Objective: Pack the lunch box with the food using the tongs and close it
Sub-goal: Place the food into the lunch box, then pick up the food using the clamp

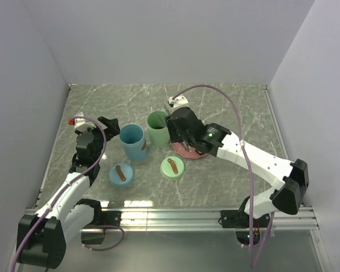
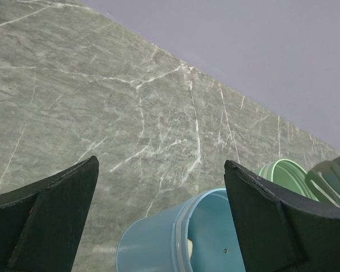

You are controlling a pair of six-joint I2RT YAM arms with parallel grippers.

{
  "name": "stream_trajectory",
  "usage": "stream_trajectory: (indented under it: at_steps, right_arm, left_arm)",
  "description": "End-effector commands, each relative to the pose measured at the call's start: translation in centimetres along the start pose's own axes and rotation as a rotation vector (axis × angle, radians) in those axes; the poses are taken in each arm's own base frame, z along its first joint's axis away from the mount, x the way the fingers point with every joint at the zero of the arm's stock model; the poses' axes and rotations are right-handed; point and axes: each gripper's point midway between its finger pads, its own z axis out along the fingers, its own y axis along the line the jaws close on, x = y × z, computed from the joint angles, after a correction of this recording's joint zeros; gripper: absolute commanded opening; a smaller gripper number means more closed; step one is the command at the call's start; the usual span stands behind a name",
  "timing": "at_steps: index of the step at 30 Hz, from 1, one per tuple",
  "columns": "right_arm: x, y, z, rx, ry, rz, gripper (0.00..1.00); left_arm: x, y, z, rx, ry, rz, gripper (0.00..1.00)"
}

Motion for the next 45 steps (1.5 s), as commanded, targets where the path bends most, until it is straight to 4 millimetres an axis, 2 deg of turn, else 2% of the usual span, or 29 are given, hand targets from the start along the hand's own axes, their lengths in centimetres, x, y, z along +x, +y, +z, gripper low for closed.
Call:
stream_trajectory:
  at_steps: [1,2,4,5,7,8,9,11,13,16,22,35,45]
  right_arm:
    - [-1.9,-1.6,-2.9,0.041,-0.107,0.076,0.49]
    - [-1.0,-2.1,-2.9,0.056,-0.094,0.074,0.49]
    - [-0.7,-3.0,-3.6,0.077,-0.107,0.104,0.50]
    - [0.3,-3.5,-3.6,0.092,-0.091,0.104,0.50]
    - [0.6,-4.7,-4.1,0.129,-0.105,0.146,0.50]
    - [1.9,-5.4,-4.0,0.153,-0.082,0.147,0.50]
    - [2.1,-5.8,-4.3,0.161,-0.088,0.174,0.50]
    - [3.9,-6.8,-3.8,0.182,-0.062,0.189,0.51]
    - [4.8,-7.6,-3.8,0.201,-0.055,0.227,0.51]
    - [8.0,-8.8,-3.1,0.244,-0.002,0.251,0.52]
    - [11.6,-12.6,-1.5,0.340,0.080,0.315,0.53]
    - [14.3,-12.6,-0.6,0.308,0.119,0.337,0.53]
    - [13.1,-12.7,-1.7,0.294,0.058,0.360,0.53]
  left_arm:
    - [-1.3,-1.0,0.1,0.040,-0.045,-0.018,1.00]
    - [-1.4,-1.0,0.1,0.041,-0.046,-0.018,0.99]
    - [-1.3,-1.1,0.1,0.044,-0.042,-0.019,0.99]
    - [-1.3,-1.1,0.0,0.044,-0.042,-0.021,1.00]
    - [-1.3,-1.1,0.0,0.046,-0.045,-0.021,0.99]
    - [-1.3,-1.1,0.0,0.047,-0.044,-0.020,0.99]
    - [-1.4,-1.1,0.0,0.045,-0.047,-0.020,0.99]
    - [-1.4,-1.0,-0.1,0.045,-0.047,-0.020,1.00]
    - [-1.4,-1.1,-0.1,0.049,-0.048,-0.022,0.99]
    - [-1.3,-1.2,-0.1,0.053,-0.045,-0.024,1.00]
    - [-1.2,-1.3,-0.1,0.057,-0.043,-0.023,0.99]
    - [-1.2,-1.3,-0.1,0.061,-0.040,-0.026,0.99]
    - [-1.1,-1.4,-0.1,0.065,-0.038,-0.026,0.99]
